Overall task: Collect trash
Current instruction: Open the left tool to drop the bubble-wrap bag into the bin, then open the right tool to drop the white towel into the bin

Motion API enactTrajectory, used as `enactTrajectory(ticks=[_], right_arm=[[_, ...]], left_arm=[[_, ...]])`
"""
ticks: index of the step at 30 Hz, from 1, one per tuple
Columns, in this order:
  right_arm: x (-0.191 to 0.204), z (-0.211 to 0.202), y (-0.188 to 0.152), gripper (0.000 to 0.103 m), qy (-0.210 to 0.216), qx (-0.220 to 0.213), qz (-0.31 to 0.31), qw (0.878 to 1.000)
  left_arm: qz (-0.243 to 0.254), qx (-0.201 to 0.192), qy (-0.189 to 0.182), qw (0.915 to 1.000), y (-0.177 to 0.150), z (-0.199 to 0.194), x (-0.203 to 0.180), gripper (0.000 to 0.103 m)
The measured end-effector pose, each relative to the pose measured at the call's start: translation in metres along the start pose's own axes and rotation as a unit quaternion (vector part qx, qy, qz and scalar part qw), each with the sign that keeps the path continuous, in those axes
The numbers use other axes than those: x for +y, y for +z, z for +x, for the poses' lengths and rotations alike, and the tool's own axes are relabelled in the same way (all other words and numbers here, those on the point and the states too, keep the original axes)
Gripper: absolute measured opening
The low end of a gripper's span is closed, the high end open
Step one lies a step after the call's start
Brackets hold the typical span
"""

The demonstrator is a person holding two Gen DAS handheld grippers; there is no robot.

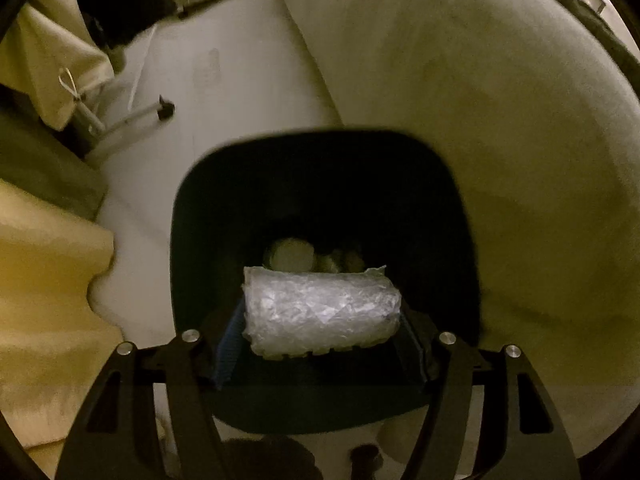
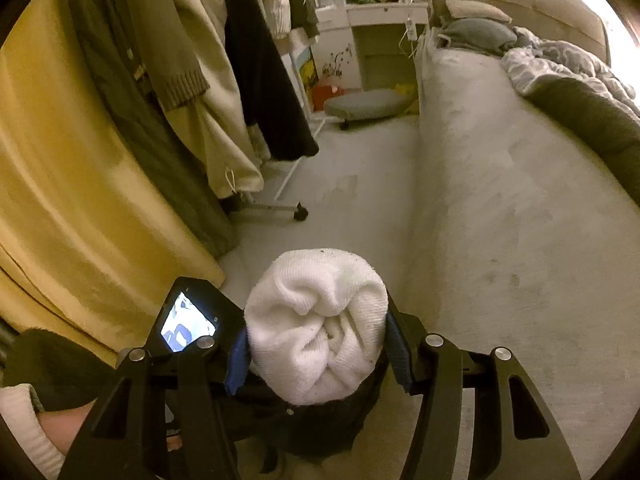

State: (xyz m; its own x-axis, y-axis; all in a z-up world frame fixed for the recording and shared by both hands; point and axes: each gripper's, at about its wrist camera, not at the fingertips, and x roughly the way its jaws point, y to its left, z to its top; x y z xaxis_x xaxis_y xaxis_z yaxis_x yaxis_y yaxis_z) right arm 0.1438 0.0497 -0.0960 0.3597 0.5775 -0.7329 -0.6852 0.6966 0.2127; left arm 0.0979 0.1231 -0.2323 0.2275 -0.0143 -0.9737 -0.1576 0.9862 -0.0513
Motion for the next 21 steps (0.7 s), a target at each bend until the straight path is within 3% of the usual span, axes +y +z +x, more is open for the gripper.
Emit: enactTrajectory(ticks=[3, 6, 12, 18, 21], right_arm=[[0.004, 0.012, 0.0, 0.057, 0.0, 0.013, -0.002, 1.0], [0.003, 0.027, -0.004, 0.057, 0.004, 0.03, 0.006, 1.0], [0.003, 0.055, -0.009, 0.057, 0.004, 0.061, 0.019, 0.998], [0.008, 0.08, -0.013, 0.057, -0.009, 0.09, 0.007, 0.996], [0.009, 0.093, -0.017, 0.057, -0.016, 0.105, 0.002, 0.994]], left_arm=[[-0.005, 0.013, -0.009, 0.9999, -0.009, 0.004, 0.008, 0.073], [0.0, 0.01, -0.009, 0.9999, -0.014, 0.0, 0.015, 0.081], [-0.003, 0.003, -0.011, 0.9999, -0.017, -0.002, 0.032, 0.087], [0.026, -0.032, 0.01, 0.9991, -0.024, -0.018, 0.039, 0.087], [0.034, -0.049, 0.015, 0.9981, -0.029, -0.025, 0.046, 0.082]])
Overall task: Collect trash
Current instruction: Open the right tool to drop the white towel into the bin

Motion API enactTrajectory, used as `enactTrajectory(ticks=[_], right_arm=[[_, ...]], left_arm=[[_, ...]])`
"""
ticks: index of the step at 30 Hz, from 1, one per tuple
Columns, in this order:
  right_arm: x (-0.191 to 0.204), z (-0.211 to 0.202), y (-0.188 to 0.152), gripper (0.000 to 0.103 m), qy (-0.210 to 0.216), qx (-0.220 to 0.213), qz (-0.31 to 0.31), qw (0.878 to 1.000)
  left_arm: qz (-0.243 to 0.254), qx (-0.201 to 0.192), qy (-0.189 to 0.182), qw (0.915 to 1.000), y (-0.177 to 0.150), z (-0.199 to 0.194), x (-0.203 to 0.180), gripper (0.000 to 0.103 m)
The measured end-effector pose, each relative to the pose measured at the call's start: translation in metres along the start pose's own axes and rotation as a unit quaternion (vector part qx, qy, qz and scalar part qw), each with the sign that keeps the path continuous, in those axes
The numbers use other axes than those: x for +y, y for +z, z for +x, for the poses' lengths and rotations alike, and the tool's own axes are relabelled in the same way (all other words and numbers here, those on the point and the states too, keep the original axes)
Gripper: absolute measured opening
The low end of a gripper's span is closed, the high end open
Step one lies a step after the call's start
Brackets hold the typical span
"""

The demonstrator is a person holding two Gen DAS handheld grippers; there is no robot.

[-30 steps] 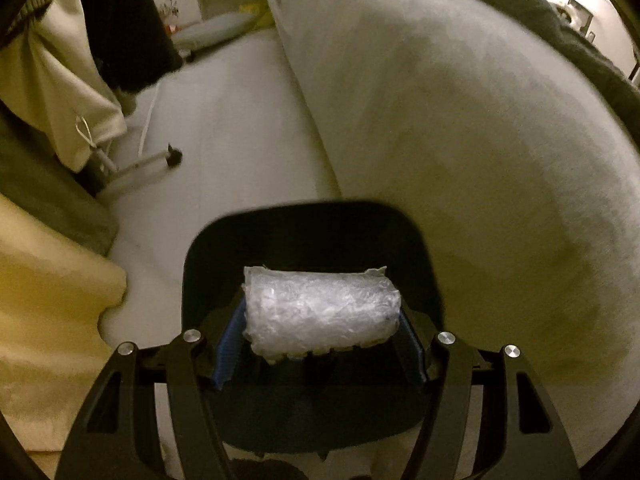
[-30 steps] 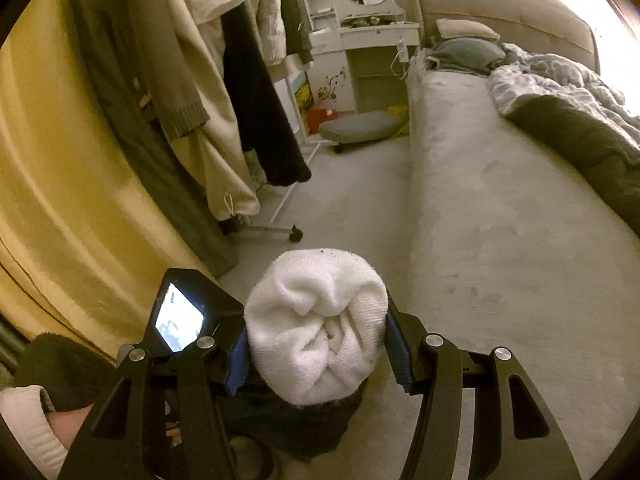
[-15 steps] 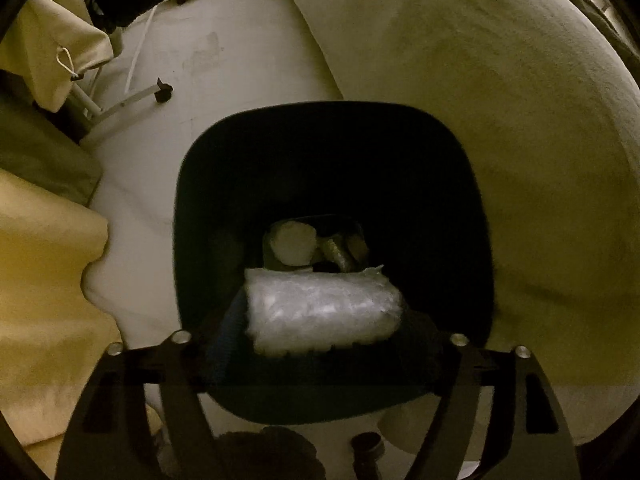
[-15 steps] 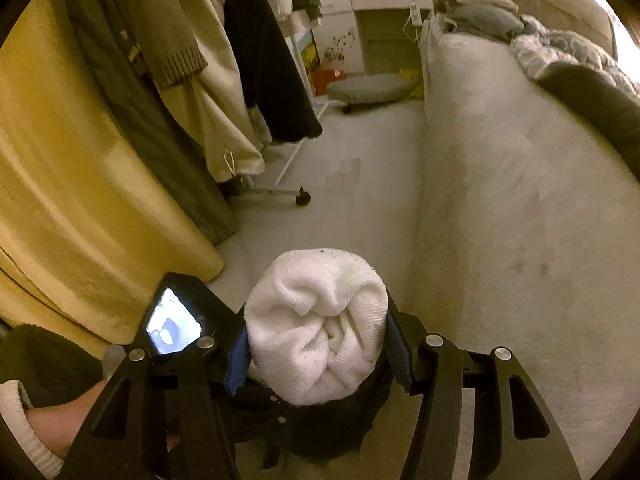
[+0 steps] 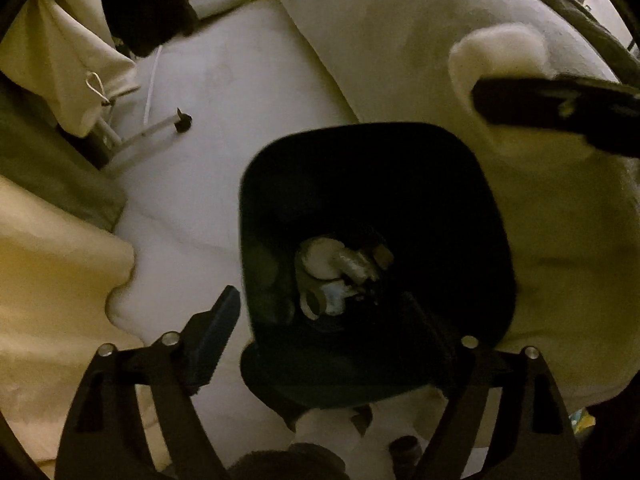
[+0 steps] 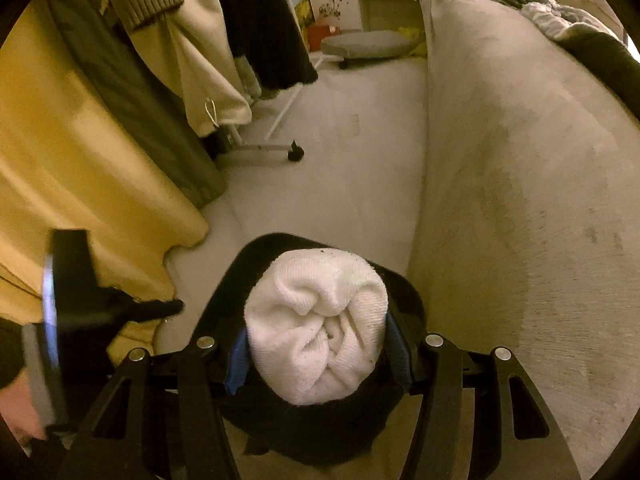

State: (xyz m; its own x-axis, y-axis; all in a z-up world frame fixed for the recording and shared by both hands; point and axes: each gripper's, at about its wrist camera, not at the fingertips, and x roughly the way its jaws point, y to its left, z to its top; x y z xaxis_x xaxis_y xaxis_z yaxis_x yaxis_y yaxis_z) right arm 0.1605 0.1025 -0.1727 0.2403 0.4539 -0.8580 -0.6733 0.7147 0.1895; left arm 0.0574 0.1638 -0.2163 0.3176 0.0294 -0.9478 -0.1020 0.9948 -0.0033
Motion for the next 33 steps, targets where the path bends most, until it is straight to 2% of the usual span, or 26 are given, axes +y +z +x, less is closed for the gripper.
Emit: enactTrajectory(ticks=[3, 9, 12, 15, 18, 20, 21, 23, 24, 26, 28, 33], right_arm=[[0.003, 0.012, 0.0, 0.057, -0.006, 0.015, -0.006, 1.0], [0.008, 0.038, -0.008, 0.057, -0.025, 0.051, -0.018, 0.998], [0.011, 0.05, -0.014, 0.057, -0.03, 0.068, -0.027, 0.997], [0.015, 0.061, -0.019, 0.058, -0.038, 0.086, -0.045, 0.995], [0.015, 0.064, -0.021, 0.063, -0.038, 0.091, -0.05, 0.994], [0.016, 0.063, -0.024, 0.07, -0.033, 0.092, -0.051, 0.994], [0.016, 0.061, -0.023, 0.073, -0.031, 0.091, -0.051, 0.994], [0.018, 0.053, -0.024, 0.085, -0.025, 0.081, -0.05, 0.995], [0.017, 0.048, -0.025, 0.086, -0.021, 0.08, -0.049, 0.995], [0.019, 0.039, -0.026, 0.087, -0.019, 0.072, -0.05, 0.996], [0.019, 0.027, -0.026, 0.092, -0.02, 0.052, -0.047, 0.997], [0.021, -0.035, -0.031, 0.1, -0.01, -0.038, -0.018, 0.999]], left_arm=[[-0.002, -0.018, 0.01, 0.9998, -0.001, -0.009, 0.008, 0.079], [-0.023, -0.074, 0.005, 0.997, -0.001, -0.038, 0.028, 0.076], [-0.04, -0.108, -0.01, 0.9932, 0.003, -0.062, 0.034, 0.075], [-0.041, -0.137, -0.005, 0.9897, 0.005, -0.087, 0.031, 0.069], [-0.036, -0.17, -0.004, 0.9848, 0.005, -0.115, 0.023, 0.068], [-0.035, -0.187, -0.005, 0.9817, 0.005, -0.133, 0.021, 0.068], [-0.031, -0.201, 0.002, 0.9791, 0.005, -0.144, 0.018, 0.068], [-0.029, -0.218, 0.016, 0.9754, 0.005, -0.156, 0.017, 0.069], [-0.034, -0.228, 0.014, 0.9729, 0.004, -0.164, 0.016, 0.072], [-0.043, -0.241, 0.009, 0.9695, 0.001, -0.175, 0.015, 0.079], [-0.036, -0.257, 0.006, 0.9657, -0.003, -0.185, 0.009, 0.093], [-0.034, -0.3, -0.015, 0.9533, -0.013, -0.221, -0.006, 0.099]])
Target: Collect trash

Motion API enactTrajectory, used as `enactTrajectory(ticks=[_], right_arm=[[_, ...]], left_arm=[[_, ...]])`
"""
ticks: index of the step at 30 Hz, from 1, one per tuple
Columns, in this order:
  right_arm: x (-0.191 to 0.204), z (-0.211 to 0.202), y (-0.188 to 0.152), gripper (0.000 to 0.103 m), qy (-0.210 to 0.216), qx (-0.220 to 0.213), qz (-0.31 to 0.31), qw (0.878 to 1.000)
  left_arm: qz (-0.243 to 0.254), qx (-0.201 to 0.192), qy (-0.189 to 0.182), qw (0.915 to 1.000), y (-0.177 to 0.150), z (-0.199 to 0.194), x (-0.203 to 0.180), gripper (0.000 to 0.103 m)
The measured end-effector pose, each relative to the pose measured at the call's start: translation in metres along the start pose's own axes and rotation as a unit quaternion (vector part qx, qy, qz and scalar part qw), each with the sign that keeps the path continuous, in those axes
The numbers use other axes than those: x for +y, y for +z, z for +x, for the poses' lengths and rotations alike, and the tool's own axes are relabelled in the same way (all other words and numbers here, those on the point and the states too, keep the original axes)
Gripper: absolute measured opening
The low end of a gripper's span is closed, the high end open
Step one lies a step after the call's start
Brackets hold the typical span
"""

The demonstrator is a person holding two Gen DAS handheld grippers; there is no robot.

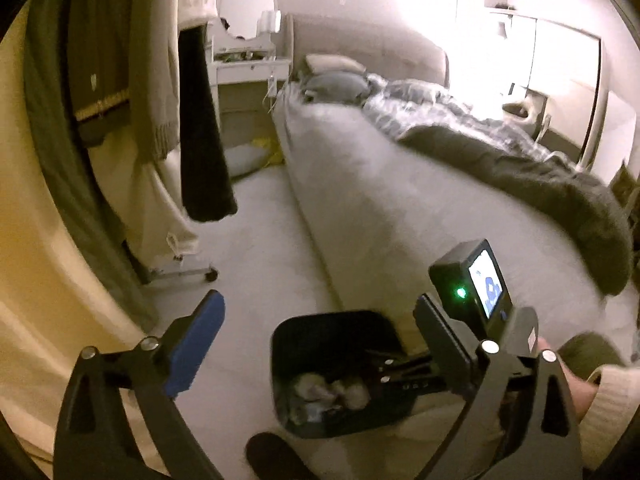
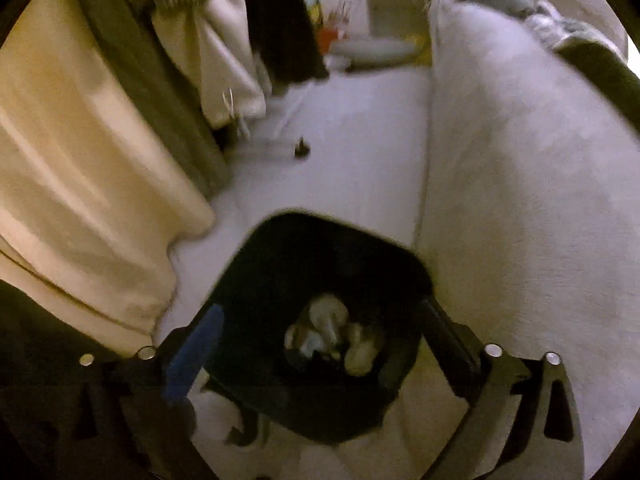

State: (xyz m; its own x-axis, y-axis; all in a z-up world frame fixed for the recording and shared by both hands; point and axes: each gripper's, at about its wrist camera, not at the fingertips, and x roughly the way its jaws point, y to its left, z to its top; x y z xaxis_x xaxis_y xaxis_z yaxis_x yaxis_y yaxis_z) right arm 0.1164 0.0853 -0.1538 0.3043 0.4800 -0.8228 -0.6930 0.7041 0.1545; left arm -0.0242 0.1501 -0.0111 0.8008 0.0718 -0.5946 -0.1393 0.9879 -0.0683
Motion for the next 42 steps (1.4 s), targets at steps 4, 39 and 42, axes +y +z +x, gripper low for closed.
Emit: enactTrajectory(ticks=[4, 39, 42], right_arm=[[0.0, -0.047, -0.005, 0.1, -0.012, -0.05, -0.001, 0.999], [-0.099, -0.305, -0.134, 0.1, -0.214, -0.247, 0.08, 0.942], [-0.104, -0.304, -0.138, 0.1, -0.212, -0.245, 0.085, 0.942]], left_arm=[[0.023, -0.014, 0.02, 0.9995, 0.009, -0.018, -0.018, 0.1], [0.023, -0.062, 0.023, 0.9976, -0.008, -0.053, -0.061, 0.1], [0.029, -0.063, 0.023, 0.9973, -0.011, -0.05, -0.065, 0.1]])
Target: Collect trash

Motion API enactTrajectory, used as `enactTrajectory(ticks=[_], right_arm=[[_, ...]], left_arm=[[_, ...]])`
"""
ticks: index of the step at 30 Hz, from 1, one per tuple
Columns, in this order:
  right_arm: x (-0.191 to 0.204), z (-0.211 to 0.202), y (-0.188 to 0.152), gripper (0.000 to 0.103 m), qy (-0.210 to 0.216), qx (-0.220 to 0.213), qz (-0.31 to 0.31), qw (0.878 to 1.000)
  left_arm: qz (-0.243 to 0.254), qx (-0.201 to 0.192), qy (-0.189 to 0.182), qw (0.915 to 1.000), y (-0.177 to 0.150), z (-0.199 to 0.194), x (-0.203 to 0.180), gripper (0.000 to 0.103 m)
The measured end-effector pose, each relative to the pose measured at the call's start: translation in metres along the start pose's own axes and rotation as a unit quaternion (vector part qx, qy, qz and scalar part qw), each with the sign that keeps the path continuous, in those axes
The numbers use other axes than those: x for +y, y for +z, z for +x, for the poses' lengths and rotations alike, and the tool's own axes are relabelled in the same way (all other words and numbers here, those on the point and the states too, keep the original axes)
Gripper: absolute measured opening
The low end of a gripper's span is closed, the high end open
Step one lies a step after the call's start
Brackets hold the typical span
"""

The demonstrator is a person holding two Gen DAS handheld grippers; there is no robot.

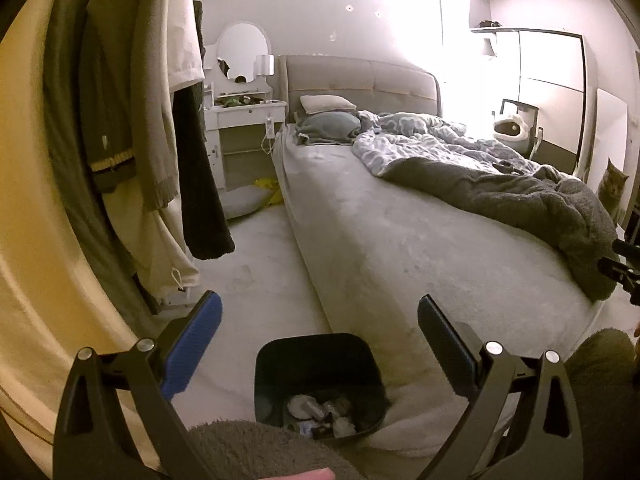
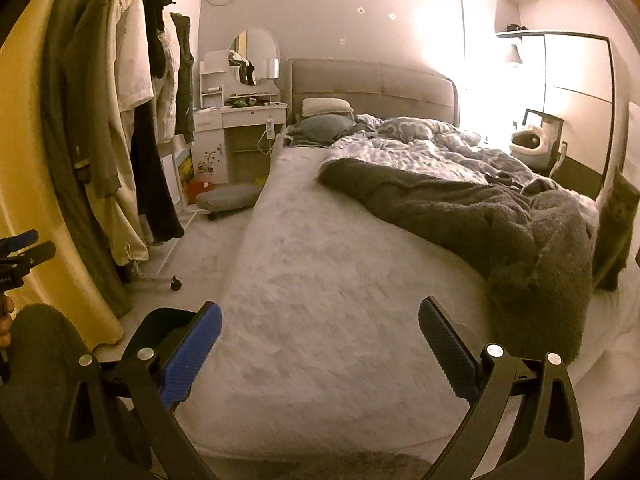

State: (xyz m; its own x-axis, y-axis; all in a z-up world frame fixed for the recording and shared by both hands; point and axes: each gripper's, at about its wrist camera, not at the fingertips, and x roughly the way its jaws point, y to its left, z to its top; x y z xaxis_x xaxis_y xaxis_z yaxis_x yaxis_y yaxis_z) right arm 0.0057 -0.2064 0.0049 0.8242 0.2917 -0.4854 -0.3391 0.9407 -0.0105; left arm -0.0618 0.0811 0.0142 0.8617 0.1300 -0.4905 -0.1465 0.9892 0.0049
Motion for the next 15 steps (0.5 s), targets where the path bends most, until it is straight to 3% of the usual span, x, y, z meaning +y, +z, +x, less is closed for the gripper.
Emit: enactTrajectory(ticks=[15], right_arm=[[-0.0029, -0.0032, -0.0034, 0.1, 0.043, -0.009, 0.001, 0.999]], left_arm=[[-0.004, 0.009, -0.014, 0.9999, -0.0053, 0.0041, -0.0018, 0.1]])
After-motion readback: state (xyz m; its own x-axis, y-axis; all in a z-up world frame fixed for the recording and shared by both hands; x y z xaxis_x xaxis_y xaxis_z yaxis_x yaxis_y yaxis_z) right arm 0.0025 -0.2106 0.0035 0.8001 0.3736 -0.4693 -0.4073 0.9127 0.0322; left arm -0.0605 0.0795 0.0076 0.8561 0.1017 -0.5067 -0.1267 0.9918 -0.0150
